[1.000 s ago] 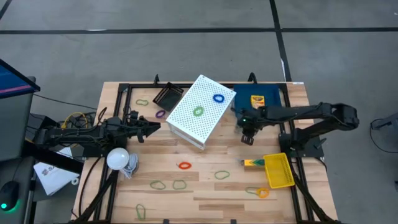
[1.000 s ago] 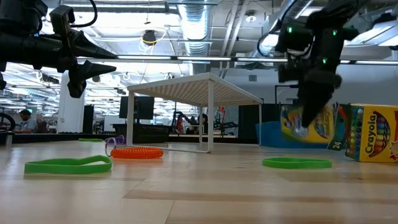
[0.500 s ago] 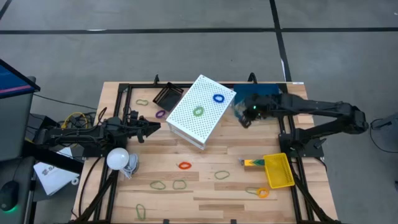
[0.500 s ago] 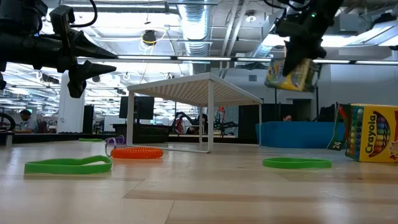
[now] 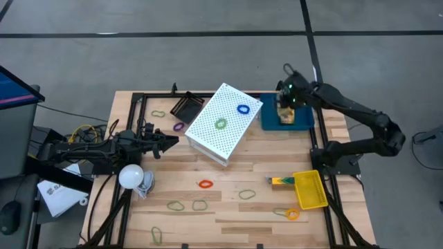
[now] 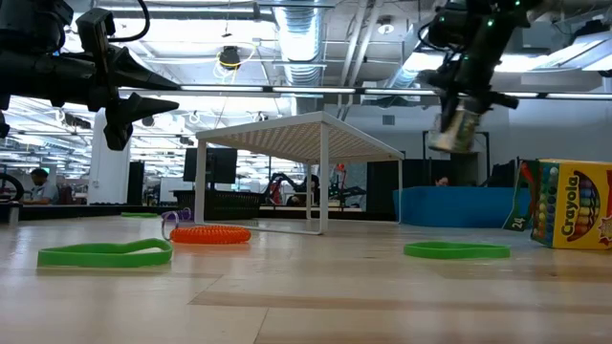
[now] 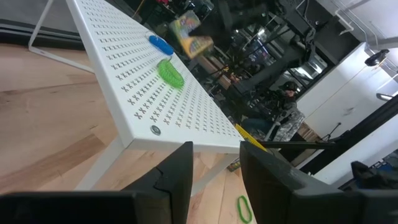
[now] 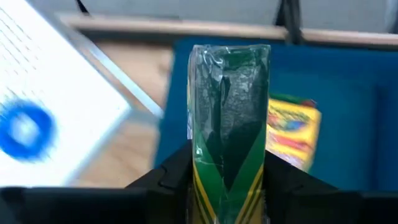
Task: Pick & Place Office Desk Supplies
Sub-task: Put the yellow box of crayon into the blue bin
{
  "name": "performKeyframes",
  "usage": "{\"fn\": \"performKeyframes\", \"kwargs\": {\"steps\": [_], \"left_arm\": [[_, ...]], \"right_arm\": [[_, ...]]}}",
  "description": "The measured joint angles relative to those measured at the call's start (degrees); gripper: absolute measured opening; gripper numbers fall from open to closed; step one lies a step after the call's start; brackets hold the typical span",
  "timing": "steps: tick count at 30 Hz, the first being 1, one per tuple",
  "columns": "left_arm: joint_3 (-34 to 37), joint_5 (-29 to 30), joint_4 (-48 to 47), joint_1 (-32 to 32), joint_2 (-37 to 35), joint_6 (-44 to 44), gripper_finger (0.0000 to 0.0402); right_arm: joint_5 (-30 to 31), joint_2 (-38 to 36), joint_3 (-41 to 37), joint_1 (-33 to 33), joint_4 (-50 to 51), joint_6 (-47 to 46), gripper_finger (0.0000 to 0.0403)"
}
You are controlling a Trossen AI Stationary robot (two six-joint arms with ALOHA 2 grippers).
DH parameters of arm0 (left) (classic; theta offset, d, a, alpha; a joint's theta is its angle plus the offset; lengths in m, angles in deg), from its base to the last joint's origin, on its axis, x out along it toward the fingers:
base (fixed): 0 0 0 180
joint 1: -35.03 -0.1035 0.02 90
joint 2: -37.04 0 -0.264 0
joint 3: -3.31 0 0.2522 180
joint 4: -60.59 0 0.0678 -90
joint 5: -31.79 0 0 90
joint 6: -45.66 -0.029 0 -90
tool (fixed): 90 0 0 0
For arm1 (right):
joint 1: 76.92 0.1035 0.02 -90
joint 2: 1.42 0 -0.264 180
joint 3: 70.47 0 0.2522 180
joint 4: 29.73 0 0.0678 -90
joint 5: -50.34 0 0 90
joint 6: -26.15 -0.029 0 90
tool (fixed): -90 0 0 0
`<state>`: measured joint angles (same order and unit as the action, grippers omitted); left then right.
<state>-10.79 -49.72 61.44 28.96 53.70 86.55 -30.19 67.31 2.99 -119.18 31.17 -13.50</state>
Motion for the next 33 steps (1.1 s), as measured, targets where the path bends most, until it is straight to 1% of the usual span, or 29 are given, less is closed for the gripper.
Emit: {"fn": "performKeyframes", "kwargs": {"steps": [3, 6, 8, 13, 19, 24, 29, 33], "left_arm": [[0.0, 0.0, 0.0, 0.0, 0.0, -0.4, 0.0127], [0.0, 0.0, 0.0, 0.0, 0.0, -1.4, 0.0127], [0.0, 0.0, 0.0, 0.0, 0.0, -1.6, 0.0127], [0.0, 0.0, 0.0, 0.0, 0.0, -1.7, 0.0127], [0.0, 0.0, 0.0, 0.0, 0.0, -1.6, 0.0127], [0.0, 0.0, 0.0, 0.0, 0.0, -1.5, 0.0127], [0.0, 0.0, 0.0, 0.0, 0.0, -1.5, 0.0127], [0.0, 0.0, 0.0, 0.0, 0.0, -1.5, 0.0127]], "right_arm": [[-3.8, 1.0, 0.0, -3.8, -2.7, -0.9, 0.0098], [-8.1, 3.5, 0.0, -6.7, -2.8, -0.7, 0.0093], [-10.7, 5.6, 0.0, -7.5, -3.5, -0.6, 0.0099], [-14.0, 11.3, 0.0, -7.2, -5.7, -0.5, 0.0120], [-14.1, 17.9, 0.0, -5.3, -6.6, 0.4, 0.0107], [-13.7, 20.8, 0.0, -5.4, -7.5, 1.8, 0.0103], [-9.8, 21.6, 0.0, -5.4, -6.7, 2.6, 0.0132], [-9.4, 21.6, 0.0, -5.4, -7.4, 2.6, 0.0161]]}}
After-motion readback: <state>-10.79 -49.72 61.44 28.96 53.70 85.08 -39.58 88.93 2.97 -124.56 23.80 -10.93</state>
